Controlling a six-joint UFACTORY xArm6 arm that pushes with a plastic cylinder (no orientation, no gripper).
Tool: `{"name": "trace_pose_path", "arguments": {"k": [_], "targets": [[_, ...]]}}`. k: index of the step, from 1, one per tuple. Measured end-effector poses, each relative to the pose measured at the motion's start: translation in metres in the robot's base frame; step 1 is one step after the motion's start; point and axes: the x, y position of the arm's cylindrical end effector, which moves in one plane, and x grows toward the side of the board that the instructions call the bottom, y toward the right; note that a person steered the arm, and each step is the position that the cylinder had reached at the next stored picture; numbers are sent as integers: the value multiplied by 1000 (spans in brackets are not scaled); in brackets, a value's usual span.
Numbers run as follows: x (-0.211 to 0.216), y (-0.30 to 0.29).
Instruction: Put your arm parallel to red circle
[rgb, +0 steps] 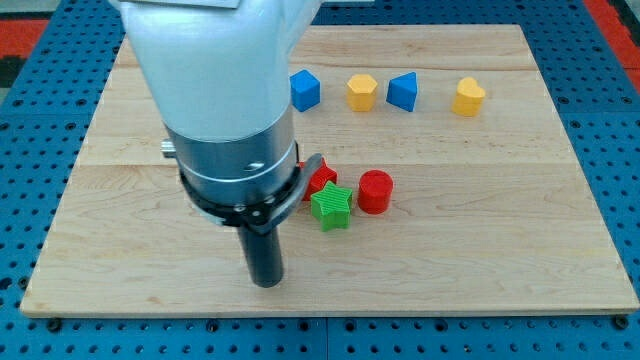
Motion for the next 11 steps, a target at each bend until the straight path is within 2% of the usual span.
{"name": "trace_pose_path", "arguments": {"k": [1, 2, 5, 7, 11], "targets": [[-5, 88], [-20, 143], [-21, 144], [-21, 172], [-64, 188]]}}
